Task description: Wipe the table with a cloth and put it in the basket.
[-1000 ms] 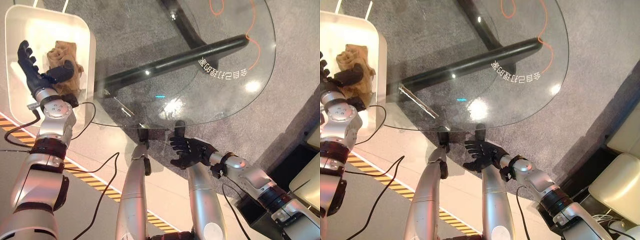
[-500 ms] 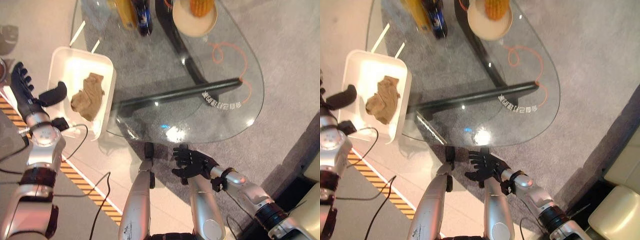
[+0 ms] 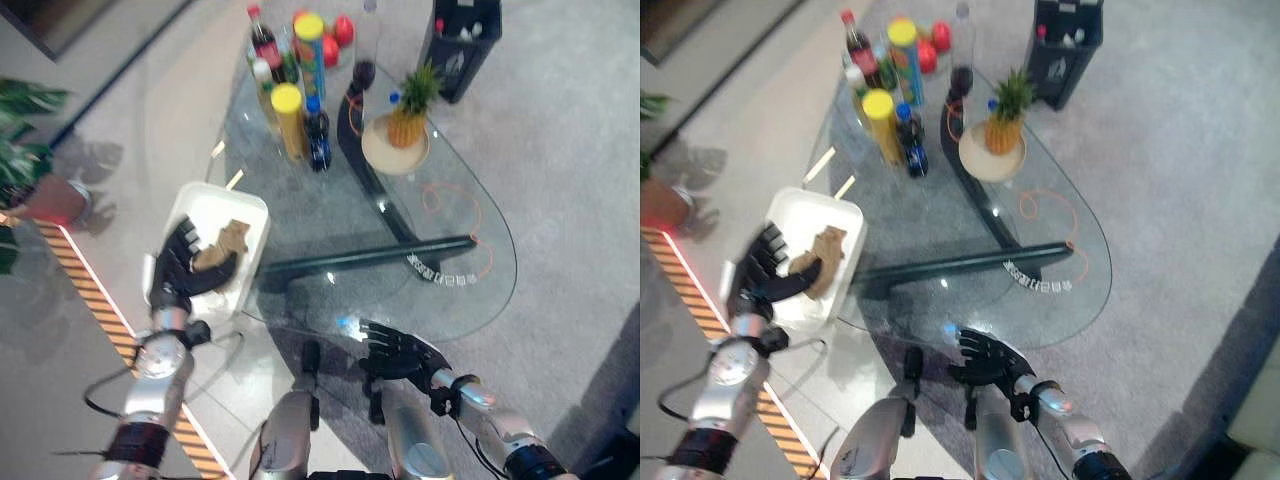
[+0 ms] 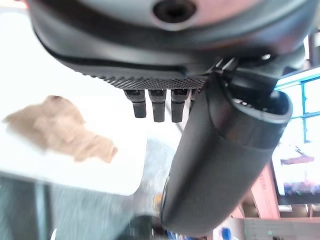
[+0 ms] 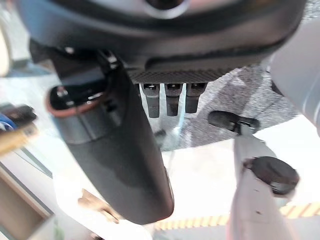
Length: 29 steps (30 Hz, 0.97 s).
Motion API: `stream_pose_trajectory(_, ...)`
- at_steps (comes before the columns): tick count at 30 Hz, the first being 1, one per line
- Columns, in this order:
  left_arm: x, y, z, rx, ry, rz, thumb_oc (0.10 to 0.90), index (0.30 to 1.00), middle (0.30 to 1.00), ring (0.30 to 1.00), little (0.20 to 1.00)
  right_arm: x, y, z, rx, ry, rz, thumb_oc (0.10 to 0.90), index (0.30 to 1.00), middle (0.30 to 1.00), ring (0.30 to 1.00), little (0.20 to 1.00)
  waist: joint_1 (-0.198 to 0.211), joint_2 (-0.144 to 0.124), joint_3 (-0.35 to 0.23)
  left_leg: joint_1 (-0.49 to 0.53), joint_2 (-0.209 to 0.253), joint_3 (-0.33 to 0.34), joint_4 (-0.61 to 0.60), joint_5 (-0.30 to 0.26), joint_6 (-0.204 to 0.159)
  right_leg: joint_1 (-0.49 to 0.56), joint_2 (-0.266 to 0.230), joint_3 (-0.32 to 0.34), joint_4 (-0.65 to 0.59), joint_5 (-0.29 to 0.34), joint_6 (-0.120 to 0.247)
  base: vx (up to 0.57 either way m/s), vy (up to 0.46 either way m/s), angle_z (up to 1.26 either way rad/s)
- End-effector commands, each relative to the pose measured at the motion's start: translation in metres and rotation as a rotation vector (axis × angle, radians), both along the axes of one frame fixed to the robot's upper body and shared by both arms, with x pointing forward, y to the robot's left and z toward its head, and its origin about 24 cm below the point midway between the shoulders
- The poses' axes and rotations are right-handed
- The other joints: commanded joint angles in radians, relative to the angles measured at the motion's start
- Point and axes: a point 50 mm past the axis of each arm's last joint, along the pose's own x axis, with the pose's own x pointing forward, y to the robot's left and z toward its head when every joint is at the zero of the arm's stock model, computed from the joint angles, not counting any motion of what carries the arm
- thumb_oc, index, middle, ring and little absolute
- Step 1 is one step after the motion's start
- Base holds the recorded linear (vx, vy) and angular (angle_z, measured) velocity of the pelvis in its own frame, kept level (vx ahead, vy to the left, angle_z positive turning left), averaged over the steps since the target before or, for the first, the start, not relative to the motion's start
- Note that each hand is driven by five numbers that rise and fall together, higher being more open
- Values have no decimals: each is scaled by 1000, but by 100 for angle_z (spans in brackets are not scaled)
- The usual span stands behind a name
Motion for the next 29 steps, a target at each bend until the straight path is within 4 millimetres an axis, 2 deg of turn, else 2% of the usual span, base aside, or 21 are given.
stream_pose_trajectory(1,-25,-2,-38,-19,191,-111,800,900,900,900,900,-23,-1,-17,7,61,-75,800,900,900,900,900,3,-69,-86,28,-67,-37,74,-101,-4,105,3,-13,-34,-36,17,50,-121,1)
stream_pose_trajectory(3,-46,-13,-66,-31,325,-162,800,900,900,900,900,-33,-7,-29,-14,121,-110,800,900,900,900,900,6,-71,-114,53,-61,-35,57,-99,-2,135,6,-8,-61,-24,19,63,-90,2)
stream_pose_trajectory(4,-52,-16,-75,-33,372,-166,800,900,900,900,900,-38,-9,-33,-19,144,-114,800,900,900,900,900,6,-71,-124,65,-57,-34,49,-99,-1,147,7,-6,-71,-20,19,41,-53,-1)
stream_pose_trajectory(5,-52,-16,-75,-33,372,-166,800,900,900,900,900,-38,-9,-33,-19,143,-115,800,900,900,900,900,7,-71,-123,65,-57,-34,49,-99,-1,147,7,-6,-71,-20,19,89,-82,-2)
stream_pose_trajectory(6,-74,-27,-103,-29,514,-202,800,900,900,900,900,-52,-15,-49,-43,230,-140,800,900,900,900,900,5,-72,-160,101,-48,-31,24,-100,-1,180,12,-2,-97,-17,23,90,-78,1)
stream_pose_trajectory(9,-83,-32,-115,-23,582,-207,800,900,900,900,900,-58,-15,-56,-50,269,-154,800,900,900,900,900,3,-72,-176,120,-42,-24,12,-101,-1,198,14,-1,-109,-15,25,63,-66,1)
stream_pose_trajectory(10,-97,-36,-132,-37,692,-200,800,900,900,900,900,-68,-16,-67,-70,329,-168,800,900,900,900,900,-3,-71,-196,149,-34,-18,-8,-103,-2,218,18,4,-126,-12,29,29,-51,1)
stream_pose_trajectory(13,-111,-43,-148,-81,810,-209,800,900,900,900,900,-82,-13,-80,-93,416,-195,800,900,900,900,900,-13,-71,-220,182,-26,-4,-31,-106,-1,245,18,11,-152,-5,35,40,-57,-10)
stream_pose_trajectory(19,-118,-50,-156,-72,874,-245,800,900,900,900,900,-99,-12,-90,-78,514,-233,800,900,900,900,900,-30,-63,-246,225,-15,18,-58,-114,2,275,19,27,-176,1,41,35,-13,-13)
stream_pose_trajectory(29,-126,-48,-159,-126,914,-249,800,900,900,900,900,-107,-11,-94,-102,560,-228,800,900,900,900,900,-36,-52,-270,252,-13,25,-80,-117,8,293,18,30,-193,4,45,1,-1,0)
